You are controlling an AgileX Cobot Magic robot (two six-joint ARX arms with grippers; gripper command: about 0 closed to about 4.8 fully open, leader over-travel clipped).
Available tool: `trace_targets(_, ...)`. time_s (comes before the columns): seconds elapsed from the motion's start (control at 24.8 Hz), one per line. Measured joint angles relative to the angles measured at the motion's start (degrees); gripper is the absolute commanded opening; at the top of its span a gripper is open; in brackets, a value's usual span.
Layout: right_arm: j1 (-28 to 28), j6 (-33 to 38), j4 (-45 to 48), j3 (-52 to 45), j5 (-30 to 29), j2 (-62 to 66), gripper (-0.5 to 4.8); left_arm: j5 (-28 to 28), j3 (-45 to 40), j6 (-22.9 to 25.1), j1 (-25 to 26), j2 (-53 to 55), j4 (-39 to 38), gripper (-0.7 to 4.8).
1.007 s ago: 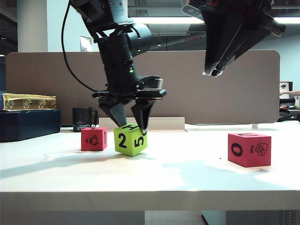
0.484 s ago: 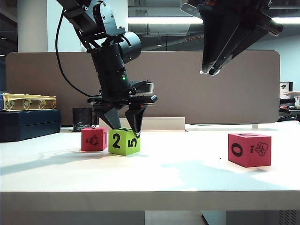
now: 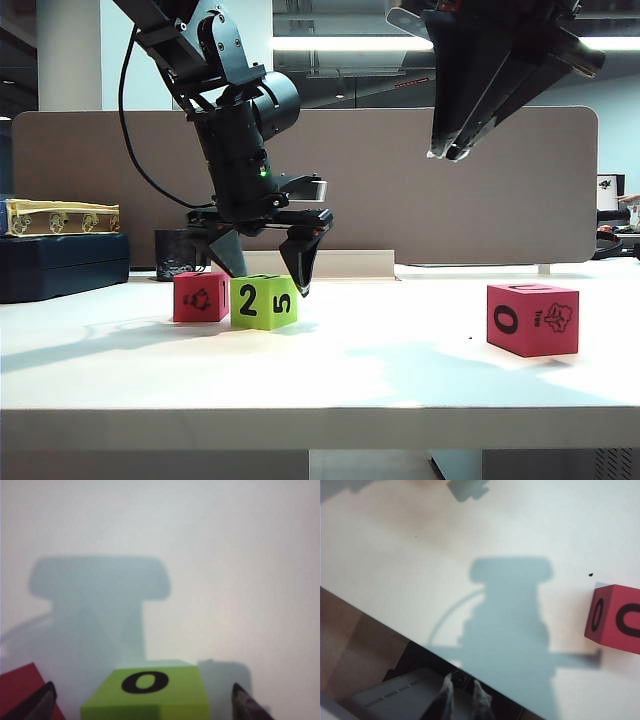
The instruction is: Select the appropriate blocks from the scattered letter blocks on the table and arrange them in a row to spell out "THU".
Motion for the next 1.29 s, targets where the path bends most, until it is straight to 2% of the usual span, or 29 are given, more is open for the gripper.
trace_targets(0.08, -0.02, 0.02, -0.02, 0.00, 0.00, 0.00, 0.54, 0.28, 0.87, 0.42, 0.00, 0.02, -0.33, 4.79)
trace_targets(0.28, 0.00, 0.04, 0.02, 0.00, 0.81, 0.00, 0.53, 1.77, 9.18, 0.59, -0.09, -0.07, -3.48, 4.79)
trace_targets(0.52, -0.72, 0.02, -0.04, 0.00, 8.90, 0.00, 0.53, 1.73, 17.09, 0.59, -0.07, -0.68, -18.18, 4.79)
trace_targets(0.56, -1.86, 0.02, -0.20, 0.00, 10.84, 0.00, 0.53, 1.73, 17.75, 0.72, -0.07, -1.99, -23.23, 4.43)
trace_targets(0.6, -3.69, 0.04, -0.76, 0.00, 11.54, 0.00, 0.53, 1.68, 17.75, 1.11, -0.09, -3.69, -27.26, 4.31)
trace_targets(0.73, -6.93, 0.02, -0.96, 0.00, 11.58, 0.02, 0.53, 1.22, 17.77, 1.57, -0.07, -6.03, -31.30, 4.28)
trace_targets(0.77, -9.33, 0.02, -0.94, 0.00, 11.56, 0.28, 0.53, 2.10, 17.81, 1.64, -0.04, -6.80, -31.58, 4.28)
trace_targets(0.93, -12.90, 0.00, -1.36, 0.00, 11.50, 2.91, 0.54, 10.36, 17.81, 1.66, -0.55, -6.86, -33.16, 4.25)
trace_targets(1.05, -13.75, -0.20, -1.97, -0.02, 10.75, 5.27, 0.60, 11.74, 17.79, 1.66, -2.16, -6.86, -34.97, 4.25)
trace_targets(1.09, -13.73, -0.20, -1.92, -0.02, 10.54, 5.88, 0.86, 11.89, 17.81, 1.68, -2.64, -6.86, -35.12, 4.25)
trace_targets(1.17, -13.66, -0.39, -1.53, 0.00, 10.36, 7.34, 1.89, 12.04, 17.81, 2.03, -3.85, -6.86, -35.15, 4.25)
trace_targets(1.21, -13.62, -0.44, -1.31, 0.00, 10.25, 8.26, 2.58, 12.07, 17.81, 2.34, -4.31, -6.86, -35.15, 4.25)
trace_targets(1.29, -13.62, -0.35, -1.36, -0.02, 8.98, 10.10, 2.66, 12.00, 17.81, 2.82, -5.68, -6.86, -35.10, 4.25)
